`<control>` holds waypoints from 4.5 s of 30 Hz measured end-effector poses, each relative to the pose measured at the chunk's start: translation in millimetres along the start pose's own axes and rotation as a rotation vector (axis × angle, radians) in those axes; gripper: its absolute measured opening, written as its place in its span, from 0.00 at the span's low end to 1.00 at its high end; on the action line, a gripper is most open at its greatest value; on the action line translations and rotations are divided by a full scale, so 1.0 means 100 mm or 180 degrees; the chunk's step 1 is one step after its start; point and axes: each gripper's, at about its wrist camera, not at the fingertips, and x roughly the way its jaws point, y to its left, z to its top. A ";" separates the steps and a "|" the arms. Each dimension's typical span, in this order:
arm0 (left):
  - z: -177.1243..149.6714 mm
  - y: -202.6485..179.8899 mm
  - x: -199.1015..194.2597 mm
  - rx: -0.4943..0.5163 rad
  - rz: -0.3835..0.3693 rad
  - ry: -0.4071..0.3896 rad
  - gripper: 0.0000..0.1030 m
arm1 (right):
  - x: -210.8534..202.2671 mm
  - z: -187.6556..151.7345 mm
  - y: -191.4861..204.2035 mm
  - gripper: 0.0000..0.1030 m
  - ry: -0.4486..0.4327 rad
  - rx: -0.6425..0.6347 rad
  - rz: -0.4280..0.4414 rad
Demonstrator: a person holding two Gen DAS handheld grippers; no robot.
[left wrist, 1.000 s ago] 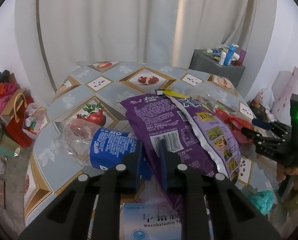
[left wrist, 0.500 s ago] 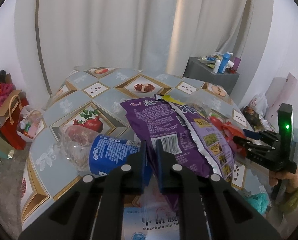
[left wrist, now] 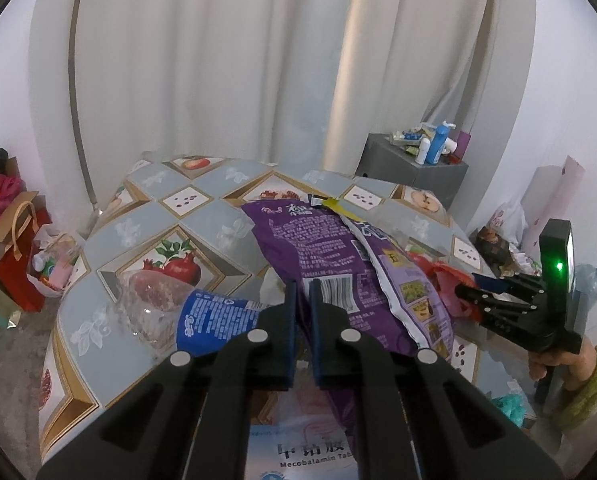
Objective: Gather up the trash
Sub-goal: 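Lift the purple snack bag with the left gripper while the right gripper lifts the red bag, then carry both held bags over the blue wastebasket, then open both grippers to drop the bags into the wastebasket, then swing both tools back from the wastebasket toward the table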
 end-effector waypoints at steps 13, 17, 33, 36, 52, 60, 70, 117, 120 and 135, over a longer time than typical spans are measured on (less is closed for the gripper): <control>0.11 -0.07 -0.28 -0.0061 -0.0180 -0.0261 0.04 | -0.26 0.07 -0.05 0.19 -0.0196 0.0088 0.0020; 0.15 -0.12 -0.40 -0.0047 -0.0250 -0.0368 0.03 | -0.37 0.09 -0.07 0.18 -0.0254 0.0108 0.0015; 0.32 -0.54 -0.98 0.0154 -0.0397 -0.0719 0.02 | -1.07 0.08 -0.27 0.17 -0.0606 0.0326 0.0046; 0.35 -0.66 -1.12 0.0213 -0.0428 -0.0782 0.02 | -1.23 0.04 -0.35 0.17 -0.0680 0.0387 0.0044; 0.39 -2.04 -1.29 0.0794 -0.1015 -0.0752 0.02 | -2.13 -0.79 -1.28 0.17 -0.0935 0.0996 -0.0412; 0.26 -3.21 -0.83 0.1224 -0.1462 -0.0395 0.02 | -2.20 -1.45 -1.99 0.17 -0.0742 0.1510 -0.0788; -0.38 -4.98 0.22 0.1975 -0.1716 0.0343 0.03 | -1.65 -2.31 -2.88 0.18 -0.0259 0.2329 -0.1071; -0.59 -5.02 0.39 0.2200 -0.1438 0.0537 0.51 | -1.68 -3.09 -3.02 0.62 -0.0310 0.3048 -0.0914; -0.51 -4.55 0.05 0.1983 -0.1455 0.0380 0.52 | -1.81 -2.92 -2.82 0.63 -0.0314 0.2766 -0.0900; -0.42 -1.81 -0.94 0.1154 -0.0493 -0.0140 0.52 | -1.81 -1.43 -1.43 0.63 -0.0656 0.1127 -0.0072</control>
